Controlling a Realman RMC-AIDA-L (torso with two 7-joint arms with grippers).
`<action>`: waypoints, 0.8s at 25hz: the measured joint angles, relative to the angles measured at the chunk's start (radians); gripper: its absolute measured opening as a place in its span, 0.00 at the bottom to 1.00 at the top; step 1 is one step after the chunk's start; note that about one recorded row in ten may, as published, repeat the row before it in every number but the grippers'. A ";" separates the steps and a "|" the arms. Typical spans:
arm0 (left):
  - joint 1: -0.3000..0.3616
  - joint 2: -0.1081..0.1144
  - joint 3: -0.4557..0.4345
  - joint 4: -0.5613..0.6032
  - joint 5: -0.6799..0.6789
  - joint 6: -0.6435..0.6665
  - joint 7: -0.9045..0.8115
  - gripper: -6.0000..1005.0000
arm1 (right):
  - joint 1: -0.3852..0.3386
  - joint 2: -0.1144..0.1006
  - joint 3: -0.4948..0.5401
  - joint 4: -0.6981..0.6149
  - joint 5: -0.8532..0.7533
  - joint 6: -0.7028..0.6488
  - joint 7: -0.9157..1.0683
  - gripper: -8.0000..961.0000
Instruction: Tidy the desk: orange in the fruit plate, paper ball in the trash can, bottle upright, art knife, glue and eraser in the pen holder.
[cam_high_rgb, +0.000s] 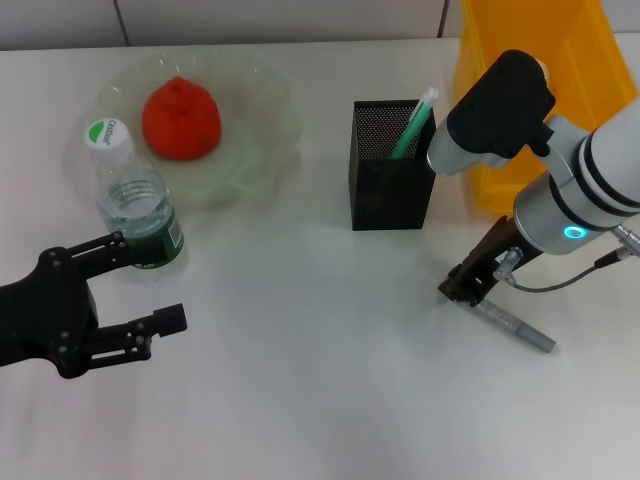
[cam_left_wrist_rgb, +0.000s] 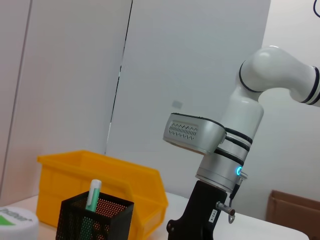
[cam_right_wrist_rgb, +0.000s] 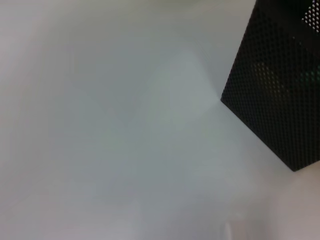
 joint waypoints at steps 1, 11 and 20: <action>0.002 0.000 0.000 0.000 -0.001 0.000 0.000 0.80 | 0.000 0.000 0.000 -0.002 0.000 -0.001 -0.001 0.21; 0.016 0.001 0.000 0.000 -0.006 0.013 0.000 0.80 | -0.107 -0.002 0.253 -0.323 0.304 -0.145 -0.153 0.14; 0.022 -0.005 0.001 0.001 -0.006 0.022 0.001 0.80 | -0.161 -0.005 0.565 -0.122 0.843 -0.017 -0.523 0.14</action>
